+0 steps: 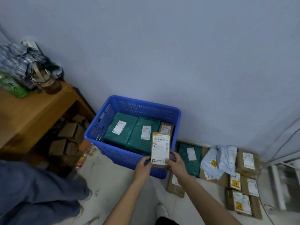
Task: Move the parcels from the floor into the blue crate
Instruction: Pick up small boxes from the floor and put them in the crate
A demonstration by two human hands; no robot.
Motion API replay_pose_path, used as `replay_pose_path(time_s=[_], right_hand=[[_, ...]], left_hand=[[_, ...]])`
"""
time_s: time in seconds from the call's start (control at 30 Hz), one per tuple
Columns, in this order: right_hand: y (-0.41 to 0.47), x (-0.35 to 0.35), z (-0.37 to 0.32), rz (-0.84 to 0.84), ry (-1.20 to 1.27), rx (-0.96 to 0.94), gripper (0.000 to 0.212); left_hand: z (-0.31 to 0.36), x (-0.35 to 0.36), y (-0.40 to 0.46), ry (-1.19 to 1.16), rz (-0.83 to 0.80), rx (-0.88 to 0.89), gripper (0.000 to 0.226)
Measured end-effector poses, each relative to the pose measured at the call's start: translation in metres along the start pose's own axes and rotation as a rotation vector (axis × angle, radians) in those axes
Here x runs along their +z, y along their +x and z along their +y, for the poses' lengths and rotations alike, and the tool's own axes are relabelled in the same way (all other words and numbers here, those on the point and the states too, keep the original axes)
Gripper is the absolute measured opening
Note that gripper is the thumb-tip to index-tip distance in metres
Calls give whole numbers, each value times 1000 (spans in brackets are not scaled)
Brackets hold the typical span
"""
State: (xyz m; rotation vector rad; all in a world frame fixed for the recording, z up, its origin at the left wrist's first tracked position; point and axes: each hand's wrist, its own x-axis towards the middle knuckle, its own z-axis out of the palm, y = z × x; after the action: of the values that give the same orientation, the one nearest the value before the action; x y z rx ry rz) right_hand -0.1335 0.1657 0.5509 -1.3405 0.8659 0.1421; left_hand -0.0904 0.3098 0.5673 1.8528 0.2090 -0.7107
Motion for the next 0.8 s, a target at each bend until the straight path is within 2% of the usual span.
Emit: replay_pose_path(time_s=[0.13, 0.33, 0.5, 0.67, 0.8], right_hand=[[37, 21, -12, 13, -14, 10, 43], [111, 48, -23, 137, -31, 79, 14], [158, 58, -31, 205, 15, 143, 33], [189, 57, -23, 236, 44, 210, 33], [213, 63, 7, 310, -62, 280, 32]], left_hand=[[13, -16, 32, -9, 6, -21, 27], [26, -38, 118, 79, 27, -59, 12], [35, -35, 181, 263, -59, -103, 16], [37, -20, 219, 466, -175, -167, 17], [13, 3, 248, 547, -232, -233, 27]])
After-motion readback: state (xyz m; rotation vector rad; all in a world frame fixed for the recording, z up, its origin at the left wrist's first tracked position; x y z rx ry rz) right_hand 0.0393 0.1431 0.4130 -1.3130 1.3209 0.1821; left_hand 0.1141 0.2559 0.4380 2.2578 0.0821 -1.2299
